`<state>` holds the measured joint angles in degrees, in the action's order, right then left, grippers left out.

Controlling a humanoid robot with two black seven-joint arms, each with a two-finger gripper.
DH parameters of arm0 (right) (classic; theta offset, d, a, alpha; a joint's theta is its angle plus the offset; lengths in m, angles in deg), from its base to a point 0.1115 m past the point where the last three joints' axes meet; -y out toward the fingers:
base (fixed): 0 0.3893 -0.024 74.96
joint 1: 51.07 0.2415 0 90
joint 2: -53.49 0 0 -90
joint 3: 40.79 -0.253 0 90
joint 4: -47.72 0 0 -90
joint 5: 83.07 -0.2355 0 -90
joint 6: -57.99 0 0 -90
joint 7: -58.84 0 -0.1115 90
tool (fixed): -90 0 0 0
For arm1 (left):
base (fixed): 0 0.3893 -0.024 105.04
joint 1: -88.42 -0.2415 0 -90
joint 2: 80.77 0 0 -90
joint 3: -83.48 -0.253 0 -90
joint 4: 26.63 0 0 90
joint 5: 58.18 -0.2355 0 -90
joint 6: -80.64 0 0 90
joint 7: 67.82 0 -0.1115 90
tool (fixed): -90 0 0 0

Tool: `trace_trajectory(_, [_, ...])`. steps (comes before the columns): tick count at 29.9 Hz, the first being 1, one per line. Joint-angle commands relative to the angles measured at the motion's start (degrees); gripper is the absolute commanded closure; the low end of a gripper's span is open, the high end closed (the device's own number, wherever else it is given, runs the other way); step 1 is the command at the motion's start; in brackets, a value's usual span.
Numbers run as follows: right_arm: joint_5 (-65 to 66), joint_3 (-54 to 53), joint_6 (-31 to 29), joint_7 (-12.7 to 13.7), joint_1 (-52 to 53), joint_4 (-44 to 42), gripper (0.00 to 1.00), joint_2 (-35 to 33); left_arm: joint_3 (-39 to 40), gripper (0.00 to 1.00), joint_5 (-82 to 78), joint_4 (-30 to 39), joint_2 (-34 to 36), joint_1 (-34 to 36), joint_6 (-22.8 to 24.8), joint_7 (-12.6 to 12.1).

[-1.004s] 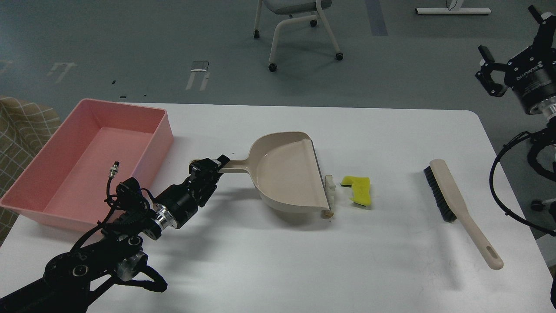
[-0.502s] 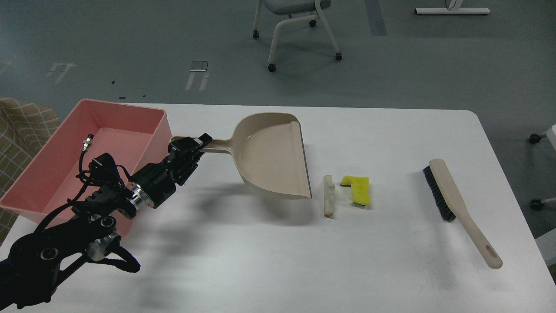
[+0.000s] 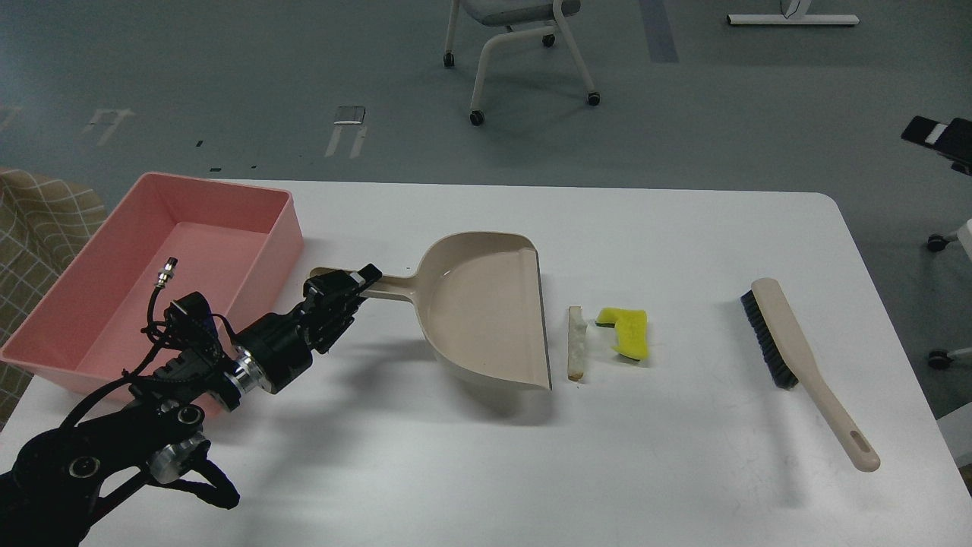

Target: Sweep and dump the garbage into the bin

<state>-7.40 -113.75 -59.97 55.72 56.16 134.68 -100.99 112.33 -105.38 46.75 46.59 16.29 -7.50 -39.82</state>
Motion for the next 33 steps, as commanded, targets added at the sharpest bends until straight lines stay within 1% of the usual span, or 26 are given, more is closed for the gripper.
trace_trajectory(1, [1.0, 5.4, 0.0, 0.0, 0.0, 1.0, 0.00, -0.1, -1.4, 0.86, 0.0, 0.0, 0.0, 0.0, 0.0, 0.0])
trace_trajectory(4, [1.7, 7.7, 0.0, 0.9, -0.3, 0.6, 0.00, 1.1, -1.6, 0.86, 0.0, 0.0, -0.4, -0.1, 0.0, 0.0])
trace_trajectory(6, [1.9, 8.1, 0.0, 0.9, -1.1, 0.3, 0.00, 2.5, -1.7, 0.86, 0.0, -0.1, -0.7, -0.2, -0.1, 0.0])
trace_trajectory(11, [2.8, 8.4, 0.0, 1.5, -4.0, 0.9, 0.04, 3.0, -1.6, 0.86, 0.0, -1.0, -1.3, -0.1, -0.4, 0.0])
trace_trajectory(15, [6.9, 9.3, 0.0, 2.9, -5.3, 1.6, 0.07, 4.0, -1.6, 0.86, 0.0, -2.0, -2.9, 0.0, -0.6, 0.0])
trace_trajectory(18, [9.9, 10.1, 0.0, 5.0, -5.4, 3.1, 0.08, 5.9, -1.6, 0.86, 0.1, -2.6, -3.5, 0.0, -0.6, 0.0])
trace_trajectory(19, [12.0, 10.6, 0.0, 7.0, -5.5, 3.8, 0.08, 6.8, -1.6, 0.86, 0.1, -2.6, -3.5, 0.0, -0.6, 0.0])
trace_trajectory(21, [15.5, 11.1, 0.0, 8.8, -5.5, 4.1, 0.08, 8.7, -1.6, 0.86, 0.1, -3.1, -4.0, 0.0, -0.6, 0.0])
trace_trajectory(23, [19.2, 11.4, 0.0, 9.2, -6.1, 4.0, 0.09, 10.5, -1.6, 0.86, 0.1, -4.0, -5.1, 0.0, -0.6, 0.0])
trace_trajectory(27, [22.2, 11.6, 0.0, 9.5, -8.9, 5.9, 0.08, 12.2, -1.6, 0.86, 0.1, -4.2, -5.9, 0.1, -0.6, 0.0])
trace_trajectory(30, [22.6, 11.8, 0.0, 9.7, -11.0, 7.7, 0.00, 11.7, -1.6, 0.86, 0.1, -4.2, -5.9, 0.0, -0.6, 0.0])
trace_trajectory(31, [22.6, 11.7, 0.0, 10.4, -12.7, 7.8, 0.00, 11.1, -1.6, 0.86, 0.0, -4.3, -5.9, -0.1, -0.6, 0.0])
trace_trajectory(33, [22.5, 11.7, 0.0, 10.9, -15.7, 8.0, 0.00, 10.1, -1.6, 0.86, 0.0, -4.2, -6.0, -0.1, -0.6, 0.0])
